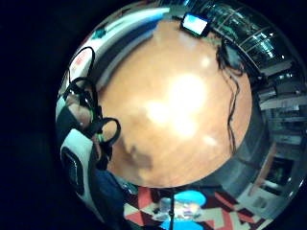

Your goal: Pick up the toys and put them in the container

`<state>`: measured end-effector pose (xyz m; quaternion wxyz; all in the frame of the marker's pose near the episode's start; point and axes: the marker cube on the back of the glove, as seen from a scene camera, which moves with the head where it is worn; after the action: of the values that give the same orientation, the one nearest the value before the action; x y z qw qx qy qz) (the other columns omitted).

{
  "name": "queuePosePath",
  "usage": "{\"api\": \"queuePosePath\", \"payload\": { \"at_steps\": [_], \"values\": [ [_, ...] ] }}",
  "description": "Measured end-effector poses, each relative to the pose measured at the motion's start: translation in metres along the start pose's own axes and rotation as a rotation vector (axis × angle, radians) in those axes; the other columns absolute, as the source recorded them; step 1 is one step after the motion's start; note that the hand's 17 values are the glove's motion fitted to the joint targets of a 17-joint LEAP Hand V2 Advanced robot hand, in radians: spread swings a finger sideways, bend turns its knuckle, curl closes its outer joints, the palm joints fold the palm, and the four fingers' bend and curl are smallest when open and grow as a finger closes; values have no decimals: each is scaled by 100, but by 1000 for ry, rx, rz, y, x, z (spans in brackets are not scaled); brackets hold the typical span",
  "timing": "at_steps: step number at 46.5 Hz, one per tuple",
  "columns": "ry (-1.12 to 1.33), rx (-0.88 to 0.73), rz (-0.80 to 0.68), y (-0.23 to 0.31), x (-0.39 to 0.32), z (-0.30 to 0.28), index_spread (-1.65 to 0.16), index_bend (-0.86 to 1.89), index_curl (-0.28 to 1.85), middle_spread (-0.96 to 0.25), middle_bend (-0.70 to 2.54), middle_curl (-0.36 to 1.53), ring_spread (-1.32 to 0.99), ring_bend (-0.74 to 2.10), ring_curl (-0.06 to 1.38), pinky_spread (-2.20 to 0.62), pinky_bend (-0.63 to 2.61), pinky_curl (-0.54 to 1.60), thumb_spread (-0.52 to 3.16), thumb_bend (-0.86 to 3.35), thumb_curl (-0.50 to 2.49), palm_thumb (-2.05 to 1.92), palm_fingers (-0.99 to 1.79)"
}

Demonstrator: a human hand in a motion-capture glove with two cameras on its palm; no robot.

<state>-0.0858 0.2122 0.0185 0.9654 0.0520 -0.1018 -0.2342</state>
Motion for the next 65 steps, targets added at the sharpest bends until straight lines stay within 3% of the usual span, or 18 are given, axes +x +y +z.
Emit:
{"api": "queuePosePath", "payload": {
  "at_steps": [6,13,19,23,25,28,30,39,49,65],
  "values": [
    [-216,206,-119,-42,-33,-59,-24,16,14,-16,55,46,-29,99,46,-41,87,34,90,14,60,74,109],
    [-427,288,-179,-85,-98,-47,-23,17,15,-17,53,47,-29,96,45,-42,86,35,81,11,65,75,108],
    [-556,286,-224,-107,-145,-18,-22,15,16,-16,41,45,-30,90,43,-41,92,37,83,6,66,71,98],
    [-591,151,-240,-120,-167,6,-21,20,17,-15,42,45,-29,92,42,-35,82,34,98,1,62,62,97],
    [-587,48,-248,-125,-166,16,-20,20,19,-14,40,45,-28,89,42,-30,77,34,104,-3,58,55,80],
    [-603,-42,-238,-133,-151,20,-18,20,25,-10,35,45,-22,62,39,-20,75,37,106,-11,51,34,14],
    [-609,-22,-228,-134,-144,15,-18,19,27,-6,25,43,-17,45,37,-15,79,39,104,-14,47,21,-21],
    [-468,146,-134,-127,-91,-34,-23,17,26,-2,15,36,-9,15,19,-5,67,28,103,-6,40,1,-21],
    [-347,187,-25,-105,-30,-70,-26,16,28,-3,15,33,-6,14,17,-1,59,27,102,-4,36,-2,-20],
    [-268,204,14,-67,16,-73,-28,15,29,-4,17,32,-6,14,15,1,53,28,104,-3,33,-1,-18]
  ]
}}
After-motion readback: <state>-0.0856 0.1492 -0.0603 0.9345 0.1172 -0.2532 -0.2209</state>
